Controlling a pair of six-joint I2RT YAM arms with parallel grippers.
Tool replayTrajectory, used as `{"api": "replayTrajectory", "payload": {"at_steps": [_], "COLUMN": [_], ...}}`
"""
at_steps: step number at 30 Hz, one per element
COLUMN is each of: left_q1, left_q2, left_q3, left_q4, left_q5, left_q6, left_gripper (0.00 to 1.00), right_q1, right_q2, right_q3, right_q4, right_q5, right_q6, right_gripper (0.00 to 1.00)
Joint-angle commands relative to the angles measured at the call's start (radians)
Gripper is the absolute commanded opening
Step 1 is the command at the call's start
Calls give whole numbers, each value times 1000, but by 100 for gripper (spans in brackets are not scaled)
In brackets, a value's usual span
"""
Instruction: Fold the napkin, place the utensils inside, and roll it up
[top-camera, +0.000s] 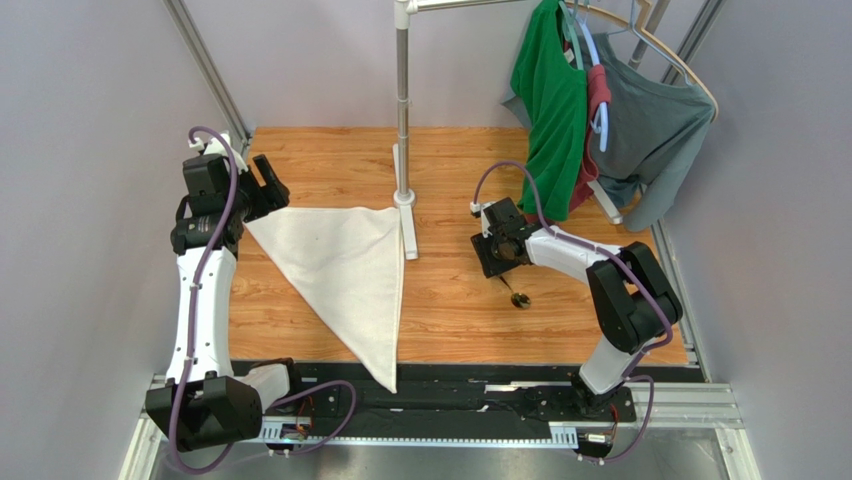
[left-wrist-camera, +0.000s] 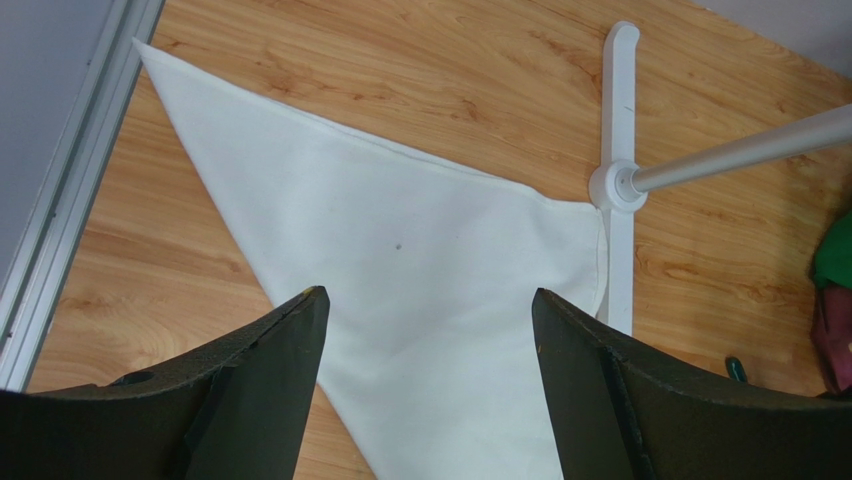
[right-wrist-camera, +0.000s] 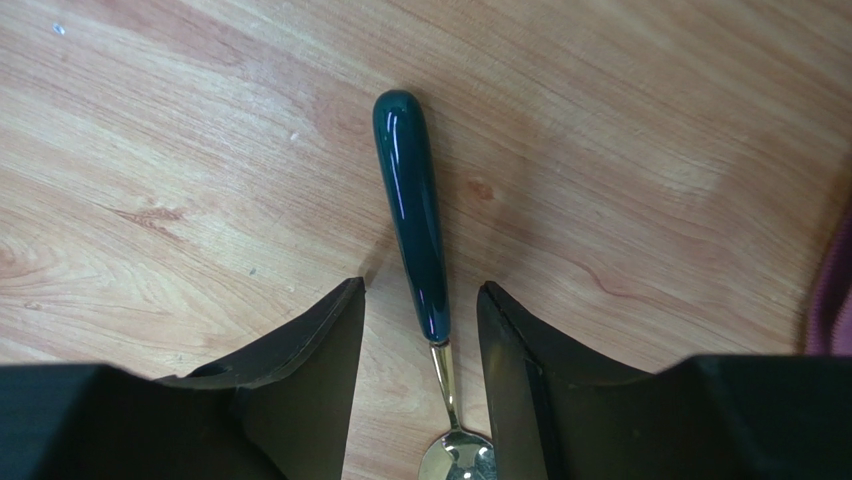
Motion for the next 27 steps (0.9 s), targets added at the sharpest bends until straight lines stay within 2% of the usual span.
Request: {"api": "replayTrajectory", "payload": {"at_steps": [1, 6, 13, 17, 23, 27], "left_q1": [0, 2, 2, 0, 3, 2], "left_q2": [-10, -16, -31, -37, -49, -66], "left_q3": [6, 4, 3, 3, -2, -10], "left_q4": [5, 8, 12, 12, 16, 2], "left_q5": [-12, -1, 14, 28, 48, 20], "left_q6": [25, 20, 9, 2, -12, -20], "left_gripper": [84, 84, 84, 84, 83, 83], "right_q1": [-4, -4, -4, 16, 116, 217], "right_q2": [22, 65, 72, 78, 52, 91], "right_q3": [33, 58, 41, 78, 190, 376], "right_q4": [18, -30, -44, -64, -107, -130], "right_q5": [-45, -50, -50, -53, -61, -101], "right_q6": [-27, -15, 17, 23, 49, 83], "right_gripper": [48, 39, 12, 0, 0, 0]}}
